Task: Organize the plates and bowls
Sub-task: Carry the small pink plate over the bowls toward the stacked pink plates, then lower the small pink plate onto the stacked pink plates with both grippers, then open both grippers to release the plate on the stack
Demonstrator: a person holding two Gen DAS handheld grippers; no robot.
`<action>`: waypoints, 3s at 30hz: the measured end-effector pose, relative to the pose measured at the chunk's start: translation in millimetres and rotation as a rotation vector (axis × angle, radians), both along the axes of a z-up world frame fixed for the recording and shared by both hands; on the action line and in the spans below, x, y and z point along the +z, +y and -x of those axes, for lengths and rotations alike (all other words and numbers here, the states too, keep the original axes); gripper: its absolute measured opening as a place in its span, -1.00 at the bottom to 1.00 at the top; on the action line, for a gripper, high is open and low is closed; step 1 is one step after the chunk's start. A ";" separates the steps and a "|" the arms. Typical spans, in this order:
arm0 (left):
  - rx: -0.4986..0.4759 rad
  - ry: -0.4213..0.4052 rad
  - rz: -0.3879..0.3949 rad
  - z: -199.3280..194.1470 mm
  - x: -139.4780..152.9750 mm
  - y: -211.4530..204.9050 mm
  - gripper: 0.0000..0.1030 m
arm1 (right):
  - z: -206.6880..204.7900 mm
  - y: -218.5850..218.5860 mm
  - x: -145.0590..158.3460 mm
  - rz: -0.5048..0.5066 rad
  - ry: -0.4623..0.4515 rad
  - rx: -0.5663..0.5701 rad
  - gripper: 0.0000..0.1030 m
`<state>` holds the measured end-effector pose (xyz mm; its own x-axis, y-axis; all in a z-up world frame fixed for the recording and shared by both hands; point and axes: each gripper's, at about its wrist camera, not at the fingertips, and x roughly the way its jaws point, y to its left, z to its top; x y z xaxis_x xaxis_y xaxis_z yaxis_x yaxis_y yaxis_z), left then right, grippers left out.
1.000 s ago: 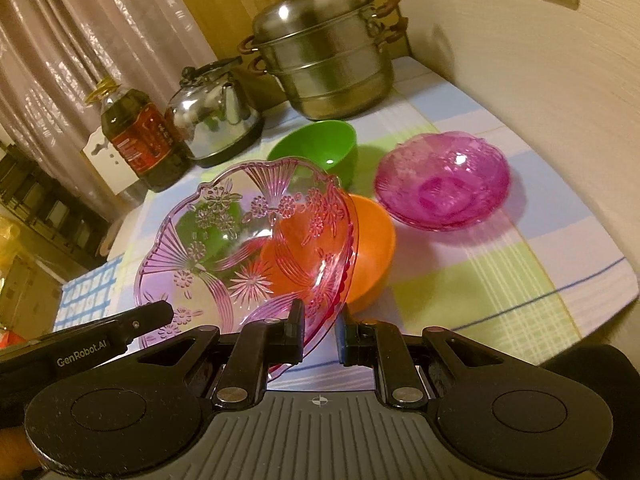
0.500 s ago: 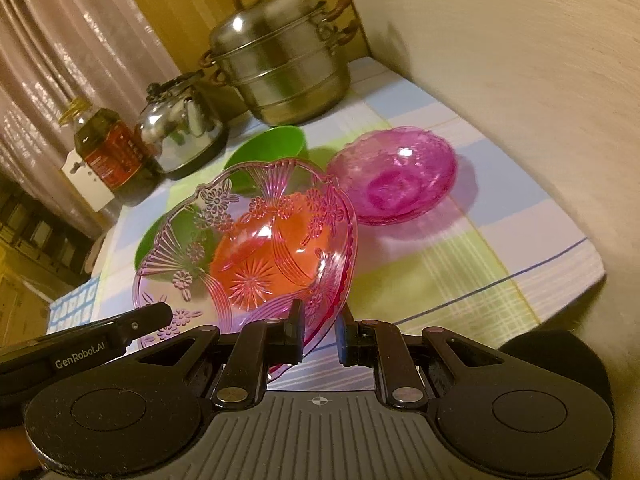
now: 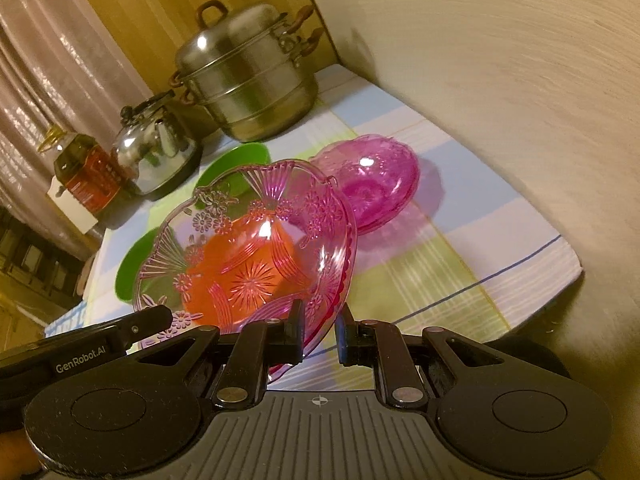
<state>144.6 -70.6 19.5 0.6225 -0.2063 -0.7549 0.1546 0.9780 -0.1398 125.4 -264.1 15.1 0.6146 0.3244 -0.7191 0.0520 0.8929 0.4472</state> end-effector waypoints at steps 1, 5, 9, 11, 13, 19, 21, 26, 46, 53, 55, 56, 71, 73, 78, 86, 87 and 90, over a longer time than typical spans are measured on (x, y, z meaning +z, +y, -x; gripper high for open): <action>-0.004 0.001 -0.001 -1.6 -0.7 -1.6 -0.73 | -0.8 -1.4 -0.5 -0.001 0.001 -0.004 -0.71; -0.020 0.005 -0.004 -8.2 -2.7 -9.4 -0.73 | -4.2 -9.1 -3.0 -0.004 0.006 -0.021 -0.70; -0.035 0.008 -0.004 -15.6 -5.3 -15.1 -0.73 | -8.3 -15.7 -5.4 -0.004 0.011 -0.037 -0.71; -0.042 0.009 -0.004 -19.2 -6.7 -17.2 -0.73 | -10.0 -19.0 -6.5 -0.004 0.013 -0.043 -0.71; -0.050 0.010 -0.004 -23.1 -7.8 -19.2 -0.73 | -12.2 -21.5 -7.7 -0.005 0.014 -0.050 -0.71; -0.082 0.013 -0.013 -38.4 -11.8 -30.2 -0.73 | -19.2 -29.4 -12.3 -0.005 0.021 -0.074 -0.71; -0.098 0.013 -0.022 -45.1 -13.5 -35.5 -0.73 | -23.0 -33.9 -14.5 -0.008 0.025 -0.084 -0.71; -0.126 0.027 -0.017 -67.7 -20.0 -46.8 -0.73 | -36.7 -44.8 -20.7 -0.013 0.039 -0.113 -0.71; -0.141 0.119 -0.016 -193.2 -54.3 -55.1 -0.73 | -145.6 -51.6 -52.6 0.000 0.075 -0.151 -0.70; -0.150 0.157 -0.023 -211.4 -73.8 -53.3 -0.71 | -166.2 -49.6 -73.1 0.004 0.112 -0.152 -0.70; -0.153 0.160 -0.021 -214.7 -77.2 -53.3 -0.71 | -169.6 -49.3 -76.8 0.005 0.116 -0.153 -0.70; -0.155 0.163 -0.019 -216.4 -79.0 -53.3 -0.71 | -171.8 -48.7 -77.8 0.005 0.117 -0.156 -0.70; -0.165 0.184 -0.040 -221.1 -88.2 -58.3 -0.65 | -179.4 -45.8 -85.1 0.021 0.125 -0.143 -0.70; -0.167 0.187 -0.048 -221.8 -90.0 -59.1 -0.61 | -180.3 -44.6 -86.0 0.026 0.126 -0.141 -0.70; -0.152 0.171 -0.080 -223.1 -89.8 -58.2 -0.56 | -180.2 -43.9 -87.6 0.031 0.119 -0.148 -0.69; -0.124 0.136 -0.057 -218.7 -78.0 -48.0 -0.54 | -171.7 -52.9 -81.5 0.006 0.081 -0.170 -0.03; -0.122 0.132 -0.054 -217.1 -76.2 -47.5 -0.54 | -169.3 -55.6 -80.3 0.001 0.072 -0.184 -0.03; -0.115 0.122 -0.041 -213.1 -71.8 -44.2 -0.54 | -163.4 -63.5 -78.7 -0.011 0.057 -0.221 -0.03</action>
<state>357.7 -114.8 -52.3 0.4994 -0.2383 -0.8330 0.2503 0.9601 -0.1247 288.8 -327.6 -63.6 0.6301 0.1946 -0.7517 0.2709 0.8521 0.4477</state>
